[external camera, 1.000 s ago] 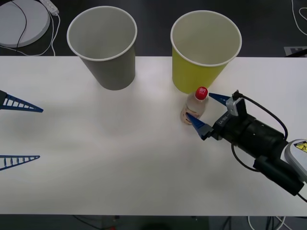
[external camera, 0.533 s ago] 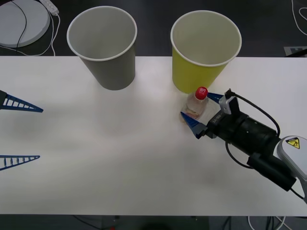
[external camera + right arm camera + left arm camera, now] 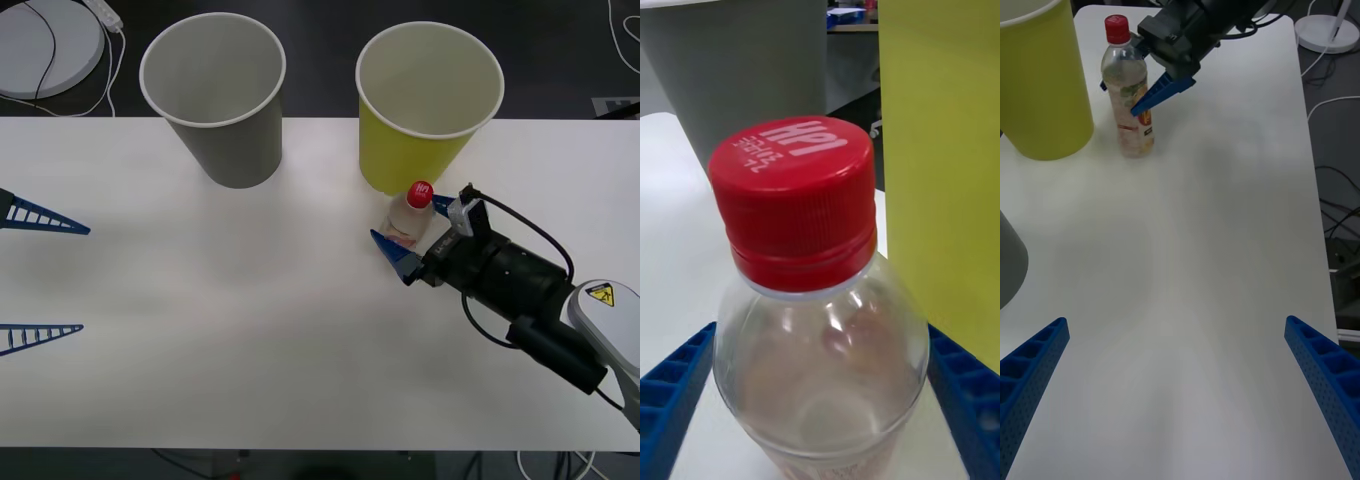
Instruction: Put the can into the green bin and the plastic bottle into the gray bin
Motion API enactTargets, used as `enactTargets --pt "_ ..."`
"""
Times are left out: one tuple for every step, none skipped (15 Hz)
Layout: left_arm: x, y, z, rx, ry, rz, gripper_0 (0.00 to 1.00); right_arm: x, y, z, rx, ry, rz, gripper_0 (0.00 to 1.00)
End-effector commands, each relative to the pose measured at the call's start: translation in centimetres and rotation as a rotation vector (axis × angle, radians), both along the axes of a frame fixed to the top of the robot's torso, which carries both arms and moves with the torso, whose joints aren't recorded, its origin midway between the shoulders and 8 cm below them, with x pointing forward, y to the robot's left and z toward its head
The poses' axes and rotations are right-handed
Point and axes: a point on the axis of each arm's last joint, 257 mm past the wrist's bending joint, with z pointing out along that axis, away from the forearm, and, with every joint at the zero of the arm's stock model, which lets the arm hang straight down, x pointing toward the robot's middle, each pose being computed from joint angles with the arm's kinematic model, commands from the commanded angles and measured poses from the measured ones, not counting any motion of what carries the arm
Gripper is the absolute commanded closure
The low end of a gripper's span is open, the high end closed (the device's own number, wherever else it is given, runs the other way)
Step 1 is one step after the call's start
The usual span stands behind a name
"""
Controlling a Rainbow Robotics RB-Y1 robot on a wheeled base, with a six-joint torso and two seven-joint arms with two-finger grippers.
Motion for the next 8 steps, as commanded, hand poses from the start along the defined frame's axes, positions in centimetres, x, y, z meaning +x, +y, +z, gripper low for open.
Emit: enactTargets --pt "0.00 0.00 0.00 0.000 0.000 0.000 0.00 0.04 0.01 0.05 0.000 -0.001 0.000 1.00" --pt "0.00 0.00 0.00 0.000 0.000 0.000 0.00 -0.01 0.10 -0.02 -0.001 0.000 0.001 1.00" --pt "0.00 0.00 0.00 0.000 0.000 0.000 0.00 -0.01 0.10 -0.02 -0.001 0.000 0.001 1.00" --pt "0.00 0.00 0.00 0.000 0.000 0.000 0.00 -0.03 0.13 -0.03 -0.001 0.000 0.002 1.00" --pt "0.00 0.00 0.00 0.000 0.000 0.000 0.00 -0.03 0.13 -0.05 -0.002 0.000 0.002 1.00" --pt "0.00 0.00 0.00 0.000 0.000 0.000 0.00 -0.03 0.13 -0.05 -0.002 0.000 0.002 1.00" --pt "0.00 0.00 0.00 0.000 0.000 0.000 0.00 -0.03 0.13 -0.05 -0.002 0.000 0.002 1.00" --pt "0.00 0.00 0.00 0.000 0.000 0.000 0.00 -0.03 0.13 -0.03 -0.001 0.000 0.002 1.00"
